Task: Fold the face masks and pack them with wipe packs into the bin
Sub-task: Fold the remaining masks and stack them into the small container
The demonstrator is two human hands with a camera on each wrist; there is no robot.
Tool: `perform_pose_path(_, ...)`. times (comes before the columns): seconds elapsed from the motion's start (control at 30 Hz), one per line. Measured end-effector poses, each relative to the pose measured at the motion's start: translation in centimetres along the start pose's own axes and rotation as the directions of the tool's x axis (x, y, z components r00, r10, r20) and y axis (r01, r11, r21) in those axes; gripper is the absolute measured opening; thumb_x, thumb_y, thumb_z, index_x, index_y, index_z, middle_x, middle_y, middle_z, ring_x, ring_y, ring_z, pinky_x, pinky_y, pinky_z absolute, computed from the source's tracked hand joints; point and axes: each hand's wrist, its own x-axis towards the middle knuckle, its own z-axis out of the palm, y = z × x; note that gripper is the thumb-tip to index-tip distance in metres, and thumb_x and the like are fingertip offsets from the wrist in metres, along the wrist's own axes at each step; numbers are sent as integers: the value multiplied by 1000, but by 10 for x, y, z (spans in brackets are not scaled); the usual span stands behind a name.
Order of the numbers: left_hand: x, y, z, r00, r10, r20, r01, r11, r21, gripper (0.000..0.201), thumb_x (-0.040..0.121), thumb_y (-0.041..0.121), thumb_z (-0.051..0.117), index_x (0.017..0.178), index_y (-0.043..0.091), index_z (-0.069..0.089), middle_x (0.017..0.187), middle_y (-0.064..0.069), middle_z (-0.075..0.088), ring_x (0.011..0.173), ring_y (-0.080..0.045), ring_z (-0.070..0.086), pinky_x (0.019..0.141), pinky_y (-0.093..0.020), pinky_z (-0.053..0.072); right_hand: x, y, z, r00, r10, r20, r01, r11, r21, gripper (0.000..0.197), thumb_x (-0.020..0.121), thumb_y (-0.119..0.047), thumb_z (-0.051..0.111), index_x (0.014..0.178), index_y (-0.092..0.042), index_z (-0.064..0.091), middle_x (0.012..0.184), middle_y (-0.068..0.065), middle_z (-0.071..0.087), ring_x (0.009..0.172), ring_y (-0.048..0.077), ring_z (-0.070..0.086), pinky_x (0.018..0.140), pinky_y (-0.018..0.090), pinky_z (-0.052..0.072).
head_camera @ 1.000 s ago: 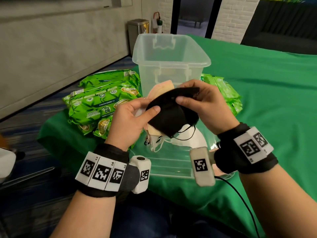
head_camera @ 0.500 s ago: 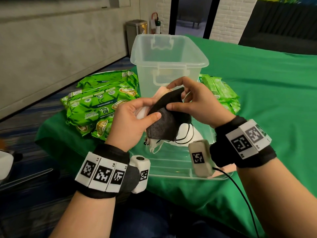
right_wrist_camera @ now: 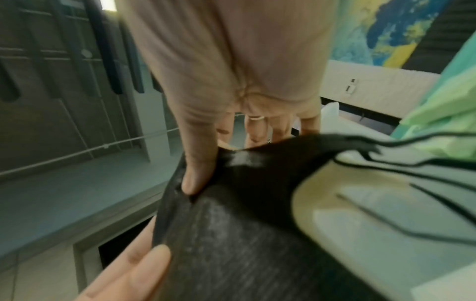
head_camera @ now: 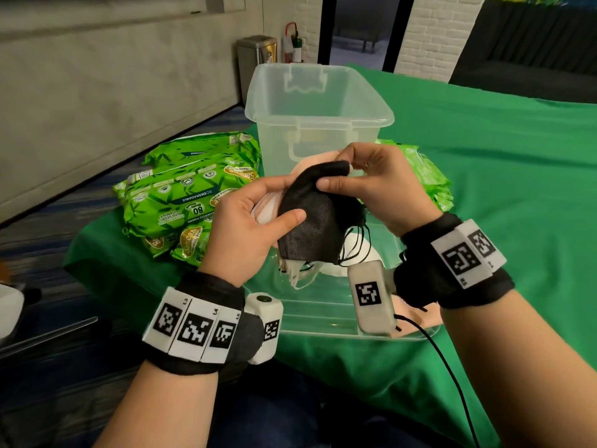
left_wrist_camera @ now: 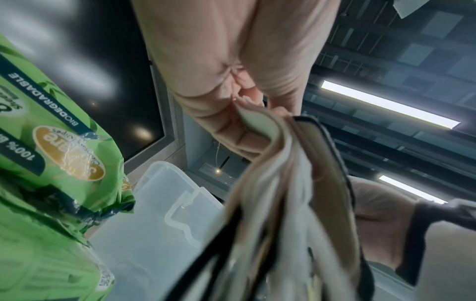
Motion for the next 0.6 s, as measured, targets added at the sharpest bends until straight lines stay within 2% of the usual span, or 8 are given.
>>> perform_pose_path(0.07, 1, -1, 2, 1000, 0, -2, 0, 1000, -25, 37, 66, 10, 74, 95, 30, 63, 89, 28, 69, 91, 4, 64, 86, -16, 49, 1, 3, 3, 998, 18, -62, -13, 998, 67, 28, 65, -4, 80, 60, -15, 55, 67, 1, 60, 64, 5, 56, 68, 24, 48)
perform_pose_path(0.13, 2, -3, 2, 1000, -9, -9, 9, 998, -55, 37, 70, 4, 75, 96, 28, 63, 89, 26, 69, 92, 4, 64, 85, -14, 47, 1, 6, 7, 984, -7, -180, 12, 999, 29, 25, 61, -11, 83, 58, -17, 59, 66, 4, 64, 65, 12, 58, 72, 34, 50)
perform_pose_path(0.2, 2, -4, 2, 1000, -23, -7, 23, 996, -87, 34, 74, 3, 71, 97, 26, 63, 89, 25, 70, 93, 3, 64, 85, -15, 47, -1, 8, 9, 966, -68, -248, 59, 997, -43, 17, 59, -18, 83, 60, -19, 66, 66, -1, 67, 66, 12, 57, 72, 33, 49)
perform_pose_path(0.23, 2, -4, 1, 1000, -30, -5, 29, 993, -115, 32, 76, 1, 68, 99, 24, 63, 90, 23, 70, 93, 3, 64, 84, -14, 47, -2, 8, 9, 959, -98, -265, 85, 995, -57, 17, 60, -19, 83, 60, -23, 66, 63, -9, 66, 63, 8, 56, 68, 29, 49)
perform_pose_path(0.3, 2, -4, 0, 999, -48, -5, 46, 982, -183, 35, 81, -7, 61, 103, 20, 62, 90, 20, 71, 94, 1, 64, 83, -14, 48, -4, 7, 6, 951, -130, -279, 125, 991, -39, 26, 61, -13, 82, 57, -29, 62, 55, -18, 62, 57, 0, 53, 63, 21, 45)
perform_pose_path(0.43, 1, -3, 0, 996, -87, -35, 77, 971, -228, 29, 77, -4, 62, 97, 17, 64, 82, 14, 73, 84, 0, 66, 78, -16, 50, -5, 5, 0, 952, -49, -303, 117, 970, 213, 30, 66, 10, 74, 61, -12, 54, 54, -12, 60, 55, 2, 53, 60, 17, 47)
perform_pose_path(0.53, 2, -5, -3, 987, -134, -94, 111, 971, -214, 31, 80, -10, 61, 89, 19, 63, 74, 11, 73, 73, -2, 64, 74, -20, 52, -3, 6, -12, 926, -6, -377, 136, 938, 320, 29, 66, 6, 71, 80, -16, 58, 69, -4, 60, 66, 9, 56, 69, 24, 50)
perform_pose_path(0.6, 3, -6, -5, 982, -142, -124, 121, 979, -167, 33, 81, -11, 60, 85, 21, 63, 75, 12, 71, 75, -2, 63, 77, -23, 50, -2, 6, -23, 932, 40, -361, 126, 896, 425, 35, 67, 2, 68, 95, -18, 62, 78, 4, 63, 74, 14, 59, 76, 27, 52)
